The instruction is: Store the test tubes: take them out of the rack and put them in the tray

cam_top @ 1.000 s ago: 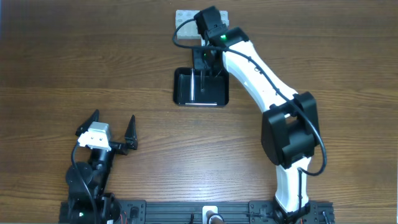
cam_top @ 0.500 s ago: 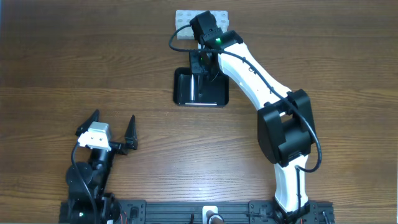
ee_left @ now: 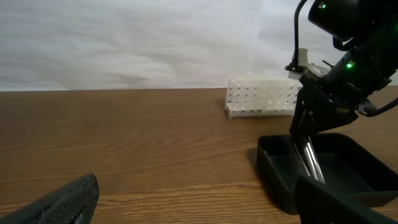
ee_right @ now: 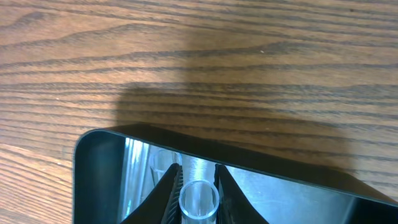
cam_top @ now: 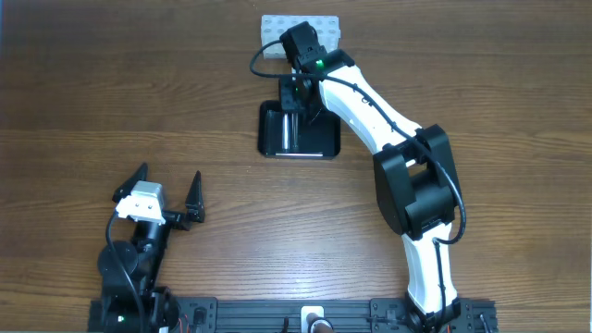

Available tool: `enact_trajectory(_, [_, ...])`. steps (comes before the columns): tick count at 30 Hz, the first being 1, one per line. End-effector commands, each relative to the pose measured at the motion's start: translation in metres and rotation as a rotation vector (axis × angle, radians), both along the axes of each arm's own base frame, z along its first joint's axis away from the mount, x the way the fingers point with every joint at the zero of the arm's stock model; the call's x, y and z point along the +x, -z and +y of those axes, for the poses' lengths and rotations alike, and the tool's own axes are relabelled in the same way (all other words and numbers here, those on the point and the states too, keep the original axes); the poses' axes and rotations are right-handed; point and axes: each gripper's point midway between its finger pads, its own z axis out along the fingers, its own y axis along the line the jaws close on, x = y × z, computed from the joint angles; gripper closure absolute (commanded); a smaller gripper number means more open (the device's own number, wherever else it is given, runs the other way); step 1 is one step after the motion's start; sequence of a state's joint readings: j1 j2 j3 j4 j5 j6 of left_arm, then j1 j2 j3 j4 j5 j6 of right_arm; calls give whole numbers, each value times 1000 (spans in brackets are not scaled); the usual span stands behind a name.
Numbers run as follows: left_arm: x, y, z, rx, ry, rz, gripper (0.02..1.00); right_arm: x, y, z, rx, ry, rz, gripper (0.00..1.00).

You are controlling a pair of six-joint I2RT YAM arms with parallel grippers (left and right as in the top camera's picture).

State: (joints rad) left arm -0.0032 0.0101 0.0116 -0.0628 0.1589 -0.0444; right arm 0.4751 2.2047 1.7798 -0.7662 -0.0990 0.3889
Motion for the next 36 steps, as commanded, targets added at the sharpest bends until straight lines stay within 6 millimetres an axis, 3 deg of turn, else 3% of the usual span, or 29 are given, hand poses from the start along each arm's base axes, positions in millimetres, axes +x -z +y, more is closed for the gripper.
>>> enact_trajectory(1, [0,1,-1,13,7,-6,23,-5,10,9,19,3,24,842])
enact_trajectory(7, [0,1,-1,13,7,-6,18,-7,12,15,22,-1,26,744])
enact_trajectory(12, [0,1,-1,14,7,-6,18,-9,12,17,25,-8,32,603])
enact_trajectory(22, [0,1,-1,13,7,-6,18,-2,3,10,31,-4,8,597])
enact_trajectory(26, [0,1,-1,14,7,-6,18,3,-31,3,28,-29,-69,573])
enact_trajectory(32, [0,1,-1,13,7,-6,18,7,-113,-32,-73,42,-265,481])
enact_trajectory(36, [0,1,-1,13,7,-6,18,0,-164,-48,-108,11,-429,351])
